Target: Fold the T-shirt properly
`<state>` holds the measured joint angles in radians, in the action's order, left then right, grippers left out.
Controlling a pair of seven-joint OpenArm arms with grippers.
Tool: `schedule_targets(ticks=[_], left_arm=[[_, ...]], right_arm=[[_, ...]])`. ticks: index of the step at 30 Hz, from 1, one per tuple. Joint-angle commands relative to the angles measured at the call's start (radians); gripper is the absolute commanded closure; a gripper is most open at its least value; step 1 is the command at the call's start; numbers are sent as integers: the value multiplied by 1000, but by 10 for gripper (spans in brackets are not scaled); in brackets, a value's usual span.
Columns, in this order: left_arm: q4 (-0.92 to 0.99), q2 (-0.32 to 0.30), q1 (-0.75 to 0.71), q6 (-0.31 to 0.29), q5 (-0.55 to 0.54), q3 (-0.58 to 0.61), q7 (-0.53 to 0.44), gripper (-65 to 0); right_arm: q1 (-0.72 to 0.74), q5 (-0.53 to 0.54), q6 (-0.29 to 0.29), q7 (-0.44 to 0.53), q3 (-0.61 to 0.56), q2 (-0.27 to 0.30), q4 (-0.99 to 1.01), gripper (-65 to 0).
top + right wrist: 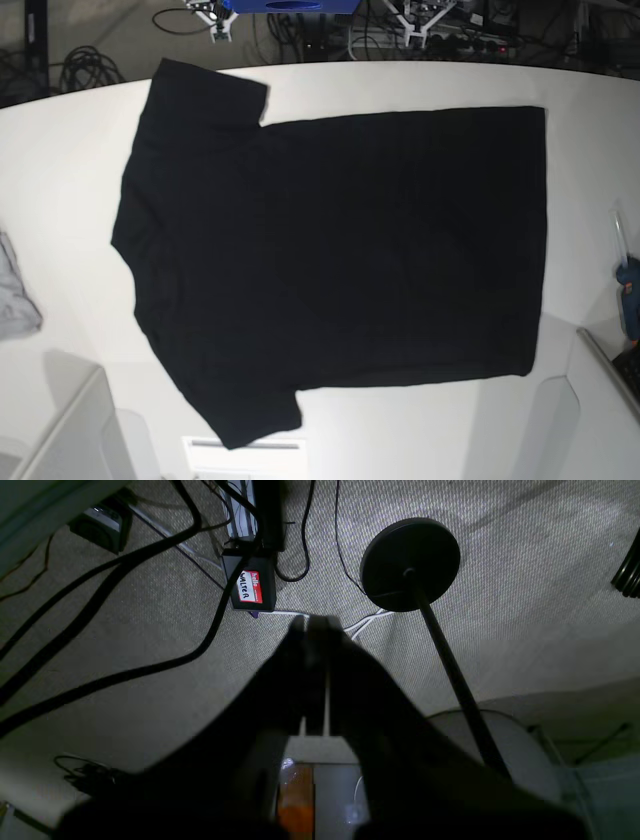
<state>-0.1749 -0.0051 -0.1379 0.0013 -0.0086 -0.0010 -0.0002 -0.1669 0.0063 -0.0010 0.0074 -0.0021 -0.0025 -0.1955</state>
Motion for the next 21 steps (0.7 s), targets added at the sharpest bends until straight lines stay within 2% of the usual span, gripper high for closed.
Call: schedule_targets(ticks=[1, 6, 9, 13, 17, 21], left_arm=[[-10, 0, -13, 6, 2, 2, -1, 0], [-119, -5, -76, 4, 12, 12, -1, 0], [-176, -14, -124, 4, 12, 12, 2, 0], [-262, -25, -213, 4, 14, 12, 1, 0], [-430, -62, -352, 4, 3, 12, 1, 0], [-654, -94, -509, 4, 2, 0, 1, 0]], right_arm=[[-1, -2, -6, 1, -2, 5, -2, 0], [-4, 1, -6, 1, 3, 26, -9, 0], [-58, 4, -6, -1, 7, 48, -94, 0], [-188, 4, -9, -19, 17, 54, -309, 0], [-323, 4, -6, -126, 124, 48, -548, 0], [-461, 4, -6, -183, 146, 45, -783, 0]])
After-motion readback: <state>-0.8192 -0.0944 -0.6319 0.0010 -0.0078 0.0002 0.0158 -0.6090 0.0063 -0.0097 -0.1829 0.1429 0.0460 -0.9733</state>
